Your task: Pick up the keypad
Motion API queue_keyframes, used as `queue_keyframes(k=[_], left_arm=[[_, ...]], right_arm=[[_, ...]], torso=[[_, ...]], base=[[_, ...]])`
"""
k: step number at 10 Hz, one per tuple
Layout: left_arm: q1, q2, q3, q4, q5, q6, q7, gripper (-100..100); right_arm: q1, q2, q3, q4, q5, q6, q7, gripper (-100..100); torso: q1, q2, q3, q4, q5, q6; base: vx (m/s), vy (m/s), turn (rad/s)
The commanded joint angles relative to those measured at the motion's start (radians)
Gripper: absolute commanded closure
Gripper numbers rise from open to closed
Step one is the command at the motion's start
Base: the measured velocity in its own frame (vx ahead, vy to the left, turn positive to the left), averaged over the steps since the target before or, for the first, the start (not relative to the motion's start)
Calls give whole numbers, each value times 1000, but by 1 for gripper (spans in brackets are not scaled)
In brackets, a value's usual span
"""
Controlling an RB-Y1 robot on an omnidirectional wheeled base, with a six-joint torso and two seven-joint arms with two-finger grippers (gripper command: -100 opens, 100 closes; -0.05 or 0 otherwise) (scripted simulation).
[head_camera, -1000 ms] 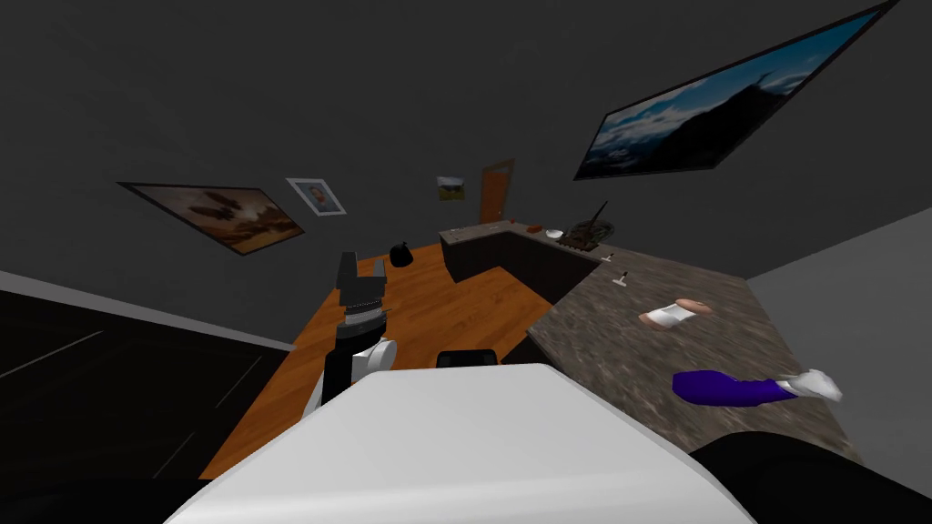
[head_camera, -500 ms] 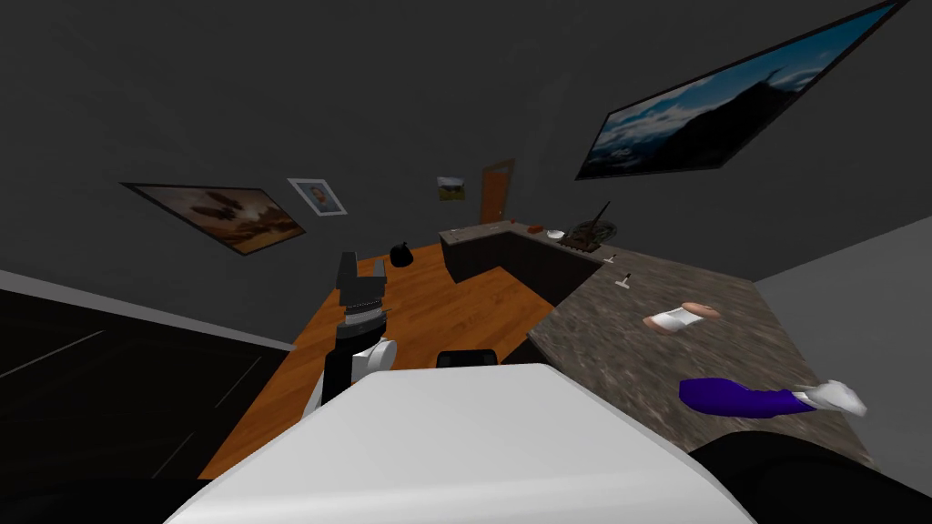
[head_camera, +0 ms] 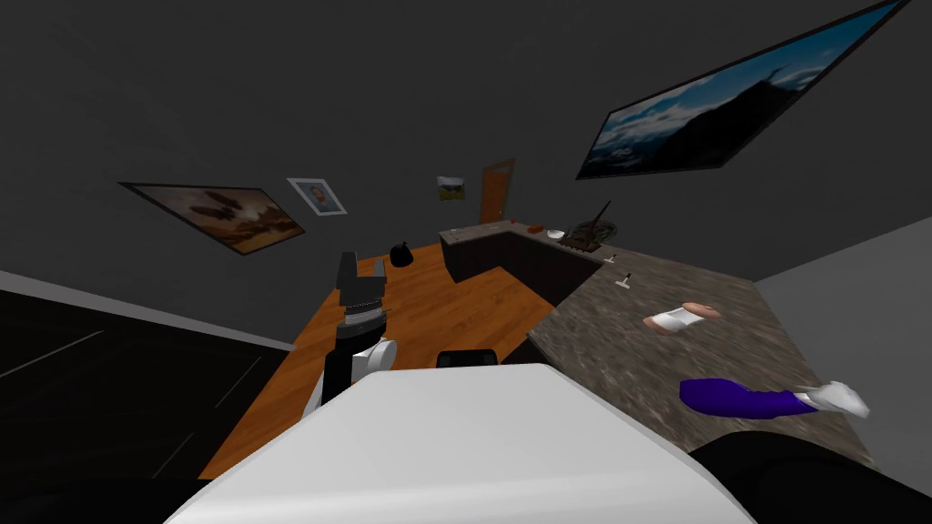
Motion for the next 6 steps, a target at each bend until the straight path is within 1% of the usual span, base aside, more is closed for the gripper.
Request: queue_keyframes(k=[1, 2, 3, 4, 5, 6], left_arm=[[0, 0, 0, 0, 0, 0, 0, 0], [0, 0, 0, 0, 0, 0, 0, 0], [0, 0, 0, 0, 0, 0, 0, 0], [0, 0, 0, 0, 0, 0, 0, 0], [0, 0, 0, 0, 0, 0, 0, 0], [0, 0, 0, 0, 0, 0, 0, 0]], right_arm=[[0, 0, 0, 0, 0, 0, 0, 0], [10, -29, 1, -12, -16, -16, 2, 100], [12, -38, 2, -16, -20, -21, 1, 100], [17, -65, 5, -27, -32, -35, -2, 100], [18, -51, 3, -19, -29, -29, 3, 100], [19, -54, 3, -20, -30, -32, 3, 0]], torso=[[0, 0, 0, 0, 0, 0], [0, 0, 0, 0, 0, 0], [0, 1, 0, 0, 1, 0], [1, 1, 1, 0, 1, 0], [2, 2, 1, 0, 1, 0], [1, 1, 1, 0, 0, 0]], base=[[0, 0, 0], [-16, 5, -20], [-27, 6, -16], [-34, 14, -18], [-17, 7, -3], [0, 0, 0]])
